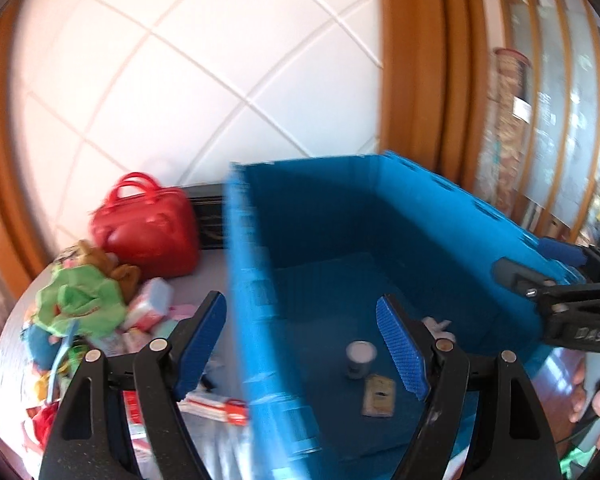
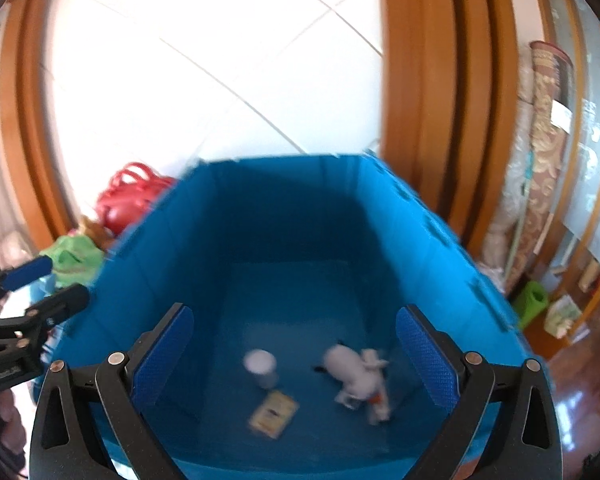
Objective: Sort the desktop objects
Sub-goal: 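Withdraw both tools from the crate back toward the pile, then grasp the pink-and-red plush pig with both tools and lift it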
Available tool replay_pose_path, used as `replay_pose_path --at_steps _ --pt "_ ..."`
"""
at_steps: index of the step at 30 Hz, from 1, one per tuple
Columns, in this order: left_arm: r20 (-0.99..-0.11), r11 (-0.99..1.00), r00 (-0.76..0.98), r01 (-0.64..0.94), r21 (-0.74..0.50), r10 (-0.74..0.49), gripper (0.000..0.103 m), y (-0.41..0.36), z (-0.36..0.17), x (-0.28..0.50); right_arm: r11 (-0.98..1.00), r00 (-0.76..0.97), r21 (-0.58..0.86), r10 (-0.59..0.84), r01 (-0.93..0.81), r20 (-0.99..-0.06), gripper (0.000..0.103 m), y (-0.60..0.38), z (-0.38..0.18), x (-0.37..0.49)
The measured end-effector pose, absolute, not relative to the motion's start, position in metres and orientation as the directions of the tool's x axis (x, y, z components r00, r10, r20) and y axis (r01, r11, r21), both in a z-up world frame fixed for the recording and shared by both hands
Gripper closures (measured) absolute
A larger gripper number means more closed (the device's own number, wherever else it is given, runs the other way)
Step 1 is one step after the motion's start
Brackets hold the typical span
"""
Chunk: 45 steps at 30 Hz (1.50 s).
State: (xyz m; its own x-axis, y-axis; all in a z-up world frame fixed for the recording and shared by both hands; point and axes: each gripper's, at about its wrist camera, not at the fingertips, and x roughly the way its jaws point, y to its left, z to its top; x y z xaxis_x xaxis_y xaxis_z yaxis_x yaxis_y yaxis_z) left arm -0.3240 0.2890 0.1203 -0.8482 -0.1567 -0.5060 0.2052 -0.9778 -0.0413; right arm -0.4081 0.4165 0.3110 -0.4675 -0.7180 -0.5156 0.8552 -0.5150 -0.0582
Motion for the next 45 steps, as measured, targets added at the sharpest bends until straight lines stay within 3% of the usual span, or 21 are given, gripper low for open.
replay_pose_path --at_steps 5,13,23,33,38,45 --pt "-0.506 -0.951 -0.827 0.307 -0.041 -0.245 0.026 0.234 0.111 -0.297 -0.450 -0.410 -0.034 -0.778 0.892 -0.475 0.000 0.391 0.323 -0.363" --pt "-0.588 -0.858 -0.709 0.511 -0.048 -0.390 0.026 0.102 0.071 -0.234 -0.340 -0.318 -0.033 -0.835 0.940 -0.450 0.000 0.337 0.329 -0.277" --pt "-0.685 -0.734 -0.536 0.679 -0.003 -0.492 0.026 -0.038 -0.006 -0.129 -0.202 -0.162 0.009 -0.808 0.979 -0.566 0.000 0.244 0.273 -0.177" --pt "-0.821 -0.714 -0.422 0.700 -0.024 -0.385 0.026 -0.118 -0.111 -0.058 -0.027 0.040 0.078 -0.664 0.997 -0.746 0.000 0.158 0.149 -0.068" --pt "-0.843 -0.733 -0.394 0.680 0.002 -0.367 0.026 -0.125 -0.143 -0.054 0.077 0.113 0.083 -0.579 0.994 -0.808 0.000 0.129 0.096 -0.014" --pt "-0.842 -0.754 -0.436 0.654 -0.055 -0.317 0.026 -0.140 -0.160 -0.063 0.187 0.141 0.054 -0.491 0.981 -0.860 0.000 0.098 0.049 0.040"
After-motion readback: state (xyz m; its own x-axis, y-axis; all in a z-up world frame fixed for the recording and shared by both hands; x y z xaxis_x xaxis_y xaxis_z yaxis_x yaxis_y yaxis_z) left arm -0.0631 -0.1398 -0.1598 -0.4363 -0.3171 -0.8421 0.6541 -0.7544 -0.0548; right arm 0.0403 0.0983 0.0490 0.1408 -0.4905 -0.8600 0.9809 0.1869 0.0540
